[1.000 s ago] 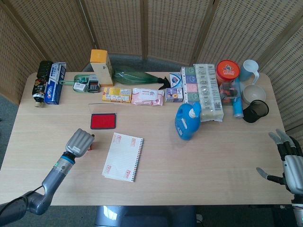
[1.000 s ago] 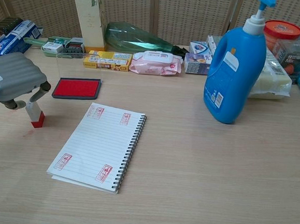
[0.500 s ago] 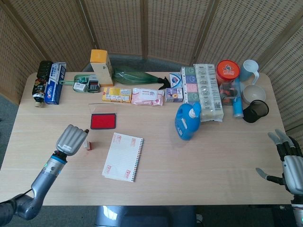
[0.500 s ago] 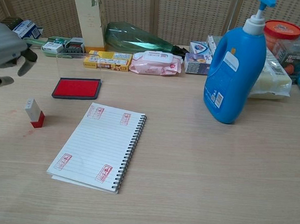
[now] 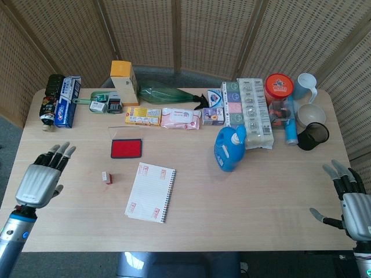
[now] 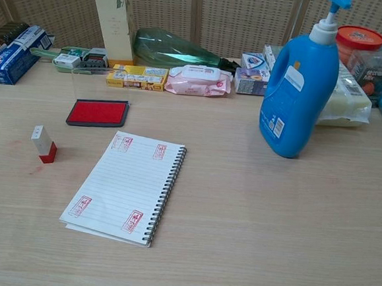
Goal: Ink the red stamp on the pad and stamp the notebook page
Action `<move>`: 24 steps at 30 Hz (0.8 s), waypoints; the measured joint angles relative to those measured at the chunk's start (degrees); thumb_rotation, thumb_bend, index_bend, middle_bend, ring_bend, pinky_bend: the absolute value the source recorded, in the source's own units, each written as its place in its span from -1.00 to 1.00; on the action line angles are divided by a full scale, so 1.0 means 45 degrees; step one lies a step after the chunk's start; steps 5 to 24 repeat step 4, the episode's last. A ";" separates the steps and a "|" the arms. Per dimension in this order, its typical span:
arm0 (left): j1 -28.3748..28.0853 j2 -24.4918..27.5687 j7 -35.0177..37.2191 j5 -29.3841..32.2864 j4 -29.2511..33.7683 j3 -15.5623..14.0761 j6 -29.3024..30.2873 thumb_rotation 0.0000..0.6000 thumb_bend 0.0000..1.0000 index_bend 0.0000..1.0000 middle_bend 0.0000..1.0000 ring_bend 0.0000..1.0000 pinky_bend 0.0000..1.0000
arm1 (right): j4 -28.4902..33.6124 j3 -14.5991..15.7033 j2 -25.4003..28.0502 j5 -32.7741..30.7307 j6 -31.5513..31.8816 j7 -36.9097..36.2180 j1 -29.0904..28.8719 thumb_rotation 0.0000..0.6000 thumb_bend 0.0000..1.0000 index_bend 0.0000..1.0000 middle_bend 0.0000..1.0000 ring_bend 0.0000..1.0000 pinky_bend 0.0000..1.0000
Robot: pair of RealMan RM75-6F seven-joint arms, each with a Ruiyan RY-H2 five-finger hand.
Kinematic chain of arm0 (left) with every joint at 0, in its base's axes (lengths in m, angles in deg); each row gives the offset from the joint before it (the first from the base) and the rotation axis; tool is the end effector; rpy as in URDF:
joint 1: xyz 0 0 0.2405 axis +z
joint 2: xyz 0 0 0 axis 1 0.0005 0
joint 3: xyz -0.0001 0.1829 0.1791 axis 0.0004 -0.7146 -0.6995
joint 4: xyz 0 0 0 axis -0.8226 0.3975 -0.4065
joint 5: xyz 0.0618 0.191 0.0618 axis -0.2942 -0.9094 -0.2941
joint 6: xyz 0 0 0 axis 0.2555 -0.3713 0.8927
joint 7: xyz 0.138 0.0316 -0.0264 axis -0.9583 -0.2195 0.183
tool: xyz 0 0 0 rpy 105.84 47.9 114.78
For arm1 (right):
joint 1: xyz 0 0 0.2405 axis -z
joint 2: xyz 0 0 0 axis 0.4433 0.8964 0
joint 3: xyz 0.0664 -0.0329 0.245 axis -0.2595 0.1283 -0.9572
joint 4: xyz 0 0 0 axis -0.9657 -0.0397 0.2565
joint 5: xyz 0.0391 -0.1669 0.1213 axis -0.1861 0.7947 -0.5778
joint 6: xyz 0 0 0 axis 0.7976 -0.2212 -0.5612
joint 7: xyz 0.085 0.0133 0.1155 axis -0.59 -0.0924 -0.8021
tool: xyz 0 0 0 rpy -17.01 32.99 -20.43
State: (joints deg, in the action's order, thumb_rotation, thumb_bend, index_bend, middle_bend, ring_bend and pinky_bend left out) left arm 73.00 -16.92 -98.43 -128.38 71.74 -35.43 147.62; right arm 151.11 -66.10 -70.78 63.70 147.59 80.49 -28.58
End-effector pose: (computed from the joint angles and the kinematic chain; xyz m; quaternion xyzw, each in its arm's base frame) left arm -0.2448 0.2203 0.1400 -0.6962 -0.2618 -0.3353 0.5782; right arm -0.2724 -0.1681 0.1974 0.5644 -0.4140 0.4473 0.5568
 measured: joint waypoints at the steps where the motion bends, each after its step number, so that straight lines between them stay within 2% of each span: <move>1: 0.0282 0.0039 0.0302 -0.0105 0.0037 -0.0099 0.0343 1.00 -1.00 -1.00 -1.00 -0.80 -0.54 | -0.0028 0.0001 -0.0005 0.0004 0.0036 0.0014 0.0019 0.95 -1.00 -0.83 -1.00 -1.00 -1.00; 4: 0.1156 0.0053 0.1306 -0.0429 0.0007 -0.0358 0.1370 1.00 -1.00 -1.00 -1.00 -0.80 -0.56 | -0.0104 -0.0036 -0.0028 -0.0055 0.0138 0.0147 0.0059 0.94 -1.00 -0.83 -1.00 -1.00 -1.00; 24: 0.1156 0.0053 0.1306 -0.0429 0.0007 -0.0358 0.1370 1.00 -1.00 -1.00 -1.00 -0.80 -0.56 | -0.0104 -0.0036 -0.0028 -0.0055 0.0138 0.0147 0.0059 0.94 -1.00 -0.83 -1.00 -1.00 -1.00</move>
